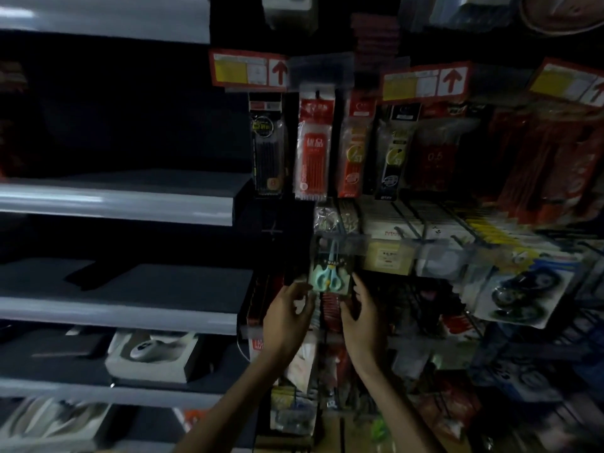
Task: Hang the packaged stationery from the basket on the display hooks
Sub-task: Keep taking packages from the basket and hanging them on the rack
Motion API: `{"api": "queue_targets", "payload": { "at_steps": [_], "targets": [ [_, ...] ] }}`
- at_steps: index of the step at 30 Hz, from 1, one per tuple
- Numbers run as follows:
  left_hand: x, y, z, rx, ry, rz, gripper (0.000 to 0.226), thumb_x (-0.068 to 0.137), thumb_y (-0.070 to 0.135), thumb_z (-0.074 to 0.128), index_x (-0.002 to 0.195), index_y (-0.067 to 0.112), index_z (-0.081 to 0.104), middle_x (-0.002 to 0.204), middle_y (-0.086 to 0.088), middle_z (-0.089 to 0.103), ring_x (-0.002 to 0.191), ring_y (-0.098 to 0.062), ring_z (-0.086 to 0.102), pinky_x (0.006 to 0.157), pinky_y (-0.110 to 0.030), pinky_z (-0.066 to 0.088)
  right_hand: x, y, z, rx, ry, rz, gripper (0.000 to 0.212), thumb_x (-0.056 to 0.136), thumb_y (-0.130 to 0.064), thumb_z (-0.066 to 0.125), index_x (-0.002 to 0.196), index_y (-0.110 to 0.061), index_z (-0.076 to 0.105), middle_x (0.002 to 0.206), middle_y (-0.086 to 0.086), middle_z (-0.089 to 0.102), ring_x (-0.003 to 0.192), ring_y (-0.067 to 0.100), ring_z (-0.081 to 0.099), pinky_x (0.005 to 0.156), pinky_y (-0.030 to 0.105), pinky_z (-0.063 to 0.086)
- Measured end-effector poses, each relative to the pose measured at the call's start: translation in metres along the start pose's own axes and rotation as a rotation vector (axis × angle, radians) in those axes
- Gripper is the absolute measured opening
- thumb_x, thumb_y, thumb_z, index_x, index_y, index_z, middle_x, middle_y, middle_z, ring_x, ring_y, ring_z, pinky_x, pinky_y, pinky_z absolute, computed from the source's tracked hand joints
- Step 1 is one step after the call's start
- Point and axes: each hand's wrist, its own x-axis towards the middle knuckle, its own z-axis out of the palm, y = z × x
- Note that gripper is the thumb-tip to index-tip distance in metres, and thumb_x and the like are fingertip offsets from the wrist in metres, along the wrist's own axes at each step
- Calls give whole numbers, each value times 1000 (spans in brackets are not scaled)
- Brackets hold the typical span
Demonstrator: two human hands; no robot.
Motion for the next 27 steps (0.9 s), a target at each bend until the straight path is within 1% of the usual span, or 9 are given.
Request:
{"api": "queue_targets", "payload": {
  "at_steps": [3,6,8,10,12,17,20,24,27],
  "targets": [
    [-25,0,-28,151,-64,78,25,101,44,62,123,35,68,107,15,60,88,-8,64,69,-31,54,-36,-4,-7,-46,-113,-94,57,99,-25,67,151,-40,47,147,-25,49,128,-18,43,97,2,37],
    [-58,-11,-61,272,-85,135,27,98,46,60,120,32,66,108,7,63,90,-15,63,66,-33,53,-64,-14,-8,-71,-258,-145,52,100,-30,67,149,-36,52,145,-26,49,126,-22,39,96,-4,32],
    [-84,-23,-83,361,-88,166,27,96,41,64,120,30,66,113,6,65,97,-16,63,71,-32,54,-78,-17,-2,-106,-372,-201,48,101,-33,67,147,-35,54,144,-24,53,128,-15,44,102,5,39],
    [-114,-39,-105,436,-88,127,32,94,40,65,125,29,66,120,6,65,105,-18,63,79,-35,55,-90,-16,9,-148,-486,-249,47,101,-41,63,147,-36,53,148,-20,52,135,-1,49,109,27,46],
    [-146,-54,-126,514,-69,34,36,96,45,59,128,29,65,124,6,64,110,-20,62,83,-36,55,-103,-13,25,-159,-584,-254,49,100,-47,61,146,-33,53,149,-17,50,134,7,51,108,34,48],
    [-224,-79,-166,679,0,-288,44,93,48,55,134,32,63,128,7,66,113,-21,64,83,-37,57,-141,-7,83,-67,-907,-290,57,94,-65,56,146,-41,49,152,-23,44,141,1,43,109,35,48],
    [-271,-86,-184,720,56,-520,48,93,49,55,137,33,62,133,7,64,115,-21,64,85,-35,54,-162,-2,121,-32,-1131,-306,61,94,-64,58,149,-39,48,153,-21,43,141,1,41,113,34,44],
    [-333,-82,-199,818,137,-827,48,92,47,66,136,29,63,132,1,64,109,-25,68,78,-37,58,-191,-12,160,-85,-1382,-326,68,91,-52,72,149,-25,50,152,-5,49,139,17,48,111,32,44],
    [-368,-66,-195,812,283,-1030,47,91,44,69,135,26,65,130,-2,65,108,-28,69,78,-38,58,-217,-23,184,-63,-1542,-421,63,90,-59,67,146,-31,52,149,-8,51,137,15,50,106,32,48]
  ]
}}
